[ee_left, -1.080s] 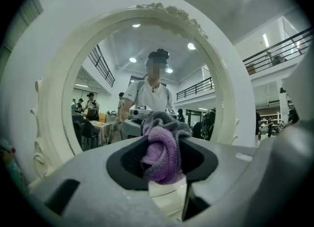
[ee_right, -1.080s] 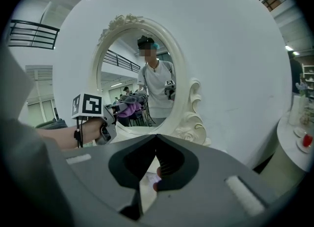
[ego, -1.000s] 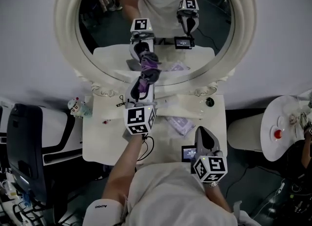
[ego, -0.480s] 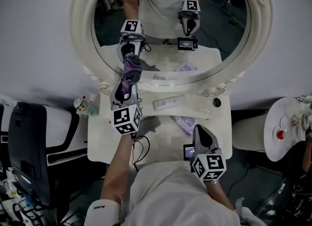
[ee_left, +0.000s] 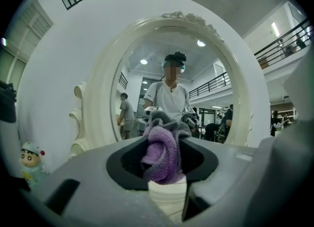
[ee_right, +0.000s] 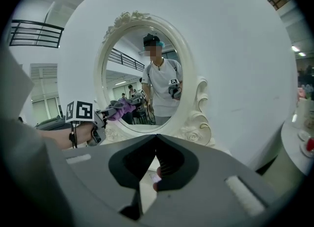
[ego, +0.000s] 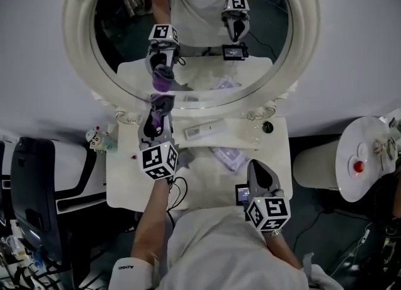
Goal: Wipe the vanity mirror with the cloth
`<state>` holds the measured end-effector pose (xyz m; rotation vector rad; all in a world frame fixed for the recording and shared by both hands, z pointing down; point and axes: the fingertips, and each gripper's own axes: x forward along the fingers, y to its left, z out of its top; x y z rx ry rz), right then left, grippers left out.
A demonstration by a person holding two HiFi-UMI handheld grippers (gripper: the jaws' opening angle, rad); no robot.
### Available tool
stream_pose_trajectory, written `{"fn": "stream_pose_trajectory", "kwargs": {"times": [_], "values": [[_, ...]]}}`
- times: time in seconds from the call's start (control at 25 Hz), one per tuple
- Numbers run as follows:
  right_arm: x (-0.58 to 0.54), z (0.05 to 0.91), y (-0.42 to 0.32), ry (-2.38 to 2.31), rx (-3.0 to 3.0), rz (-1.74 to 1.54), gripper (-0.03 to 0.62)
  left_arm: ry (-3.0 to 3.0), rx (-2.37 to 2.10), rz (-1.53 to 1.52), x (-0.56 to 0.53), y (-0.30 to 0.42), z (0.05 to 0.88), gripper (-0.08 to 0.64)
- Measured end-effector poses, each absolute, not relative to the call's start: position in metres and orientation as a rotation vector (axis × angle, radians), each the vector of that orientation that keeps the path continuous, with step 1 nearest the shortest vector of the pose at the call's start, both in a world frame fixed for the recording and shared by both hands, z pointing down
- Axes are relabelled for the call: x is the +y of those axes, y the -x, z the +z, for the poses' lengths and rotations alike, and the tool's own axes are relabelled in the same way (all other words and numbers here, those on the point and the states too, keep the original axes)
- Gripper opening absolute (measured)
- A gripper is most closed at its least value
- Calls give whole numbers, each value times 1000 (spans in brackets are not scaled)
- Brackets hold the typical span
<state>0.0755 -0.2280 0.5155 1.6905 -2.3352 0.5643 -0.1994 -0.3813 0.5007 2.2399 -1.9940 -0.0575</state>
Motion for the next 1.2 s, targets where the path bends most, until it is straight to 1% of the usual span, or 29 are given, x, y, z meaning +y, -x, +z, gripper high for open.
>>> {"fn": "stream_pose_trajectory", "kwargs": {"times": [0.36, 0.56, 0.68, 0.88, 1.2], "values": [[-217, 517, -158, -1830, -2235, 584, 8, -2423, -1705, 38, -390, 33, 530, 155], [-207, 519, -199, -1934, -2128, 597, 8, -2467, -1605, 50, -401, -20, 539, 155], [-203, 519, -206, -1972, -2088, 592, 8, -2456, -1592, 46, -407, -25, 545, 155], [-200, 521, -201, -1966, -2071, 599, 8, -2425, -1620, 69, -412, -3, 549, 155], [-207, 519, -135, -1858, -2143, 573, 8, -2370, -1726, 96, -408, 85, 551, 155]]}}
